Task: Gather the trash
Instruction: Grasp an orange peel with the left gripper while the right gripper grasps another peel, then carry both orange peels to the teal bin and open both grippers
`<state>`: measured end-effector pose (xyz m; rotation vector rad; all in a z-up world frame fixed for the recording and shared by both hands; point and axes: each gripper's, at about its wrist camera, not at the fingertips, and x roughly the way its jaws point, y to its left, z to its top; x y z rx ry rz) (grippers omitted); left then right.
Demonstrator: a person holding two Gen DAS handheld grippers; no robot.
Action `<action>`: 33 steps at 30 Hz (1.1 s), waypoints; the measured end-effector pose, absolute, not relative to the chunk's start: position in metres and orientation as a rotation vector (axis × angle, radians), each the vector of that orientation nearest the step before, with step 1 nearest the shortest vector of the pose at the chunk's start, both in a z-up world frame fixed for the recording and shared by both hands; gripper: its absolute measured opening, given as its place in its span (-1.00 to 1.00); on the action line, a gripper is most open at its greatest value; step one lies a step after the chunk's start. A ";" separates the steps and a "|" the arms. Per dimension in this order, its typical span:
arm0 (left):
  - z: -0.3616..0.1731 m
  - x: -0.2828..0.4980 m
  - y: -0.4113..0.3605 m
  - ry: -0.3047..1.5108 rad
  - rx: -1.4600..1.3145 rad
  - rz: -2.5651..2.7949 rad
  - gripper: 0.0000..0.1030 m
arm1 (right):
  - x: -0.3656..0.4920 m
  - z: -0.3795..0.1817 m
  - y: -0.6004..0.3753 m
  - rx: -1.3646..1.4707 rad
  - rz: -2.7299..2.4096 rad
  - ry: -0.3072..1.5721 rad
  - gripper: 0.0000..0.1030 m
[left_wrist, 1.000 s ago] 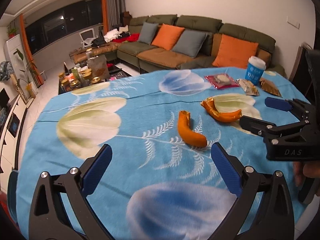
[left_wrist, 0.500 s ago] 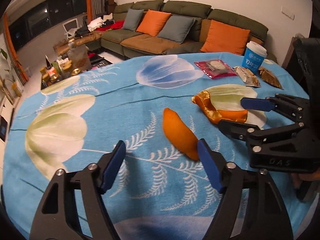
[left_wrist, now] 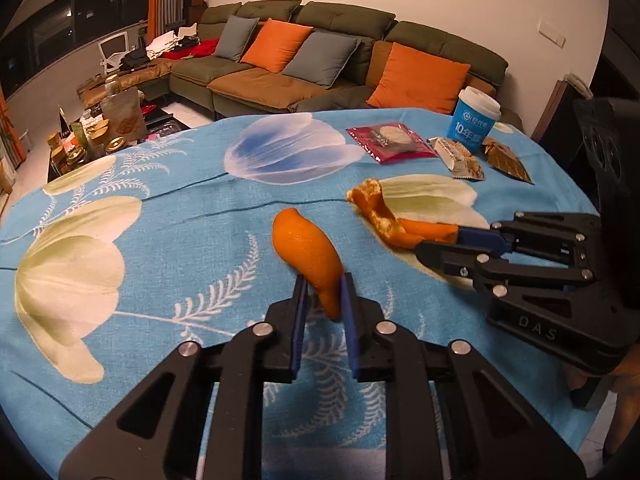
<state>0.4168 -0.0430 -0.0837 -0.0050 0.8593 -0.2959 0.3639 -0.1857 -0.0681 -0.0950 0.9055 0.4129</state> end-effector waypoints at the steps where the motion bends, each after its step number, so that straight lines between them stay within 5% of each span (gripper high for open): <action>1: -0.083 0.417 -0.042 0.855 -0.014 -0.300 -0.76 | 0.362 -0.067 -0.186 -0.090 0.419 0.900 -0.75; 13: -0.039 0.357 0.002 0.704 -0.075 -0.227 -0.83 | 0.333 -0.035 -0.171 -0.043 0.491 0.819 -0.76; 33: 0.013 0.174 0.209 0.537 -0.176 0.186 -0.82 | 0.247 0.032 0.008 -0.132 0.829 0.678 -0.76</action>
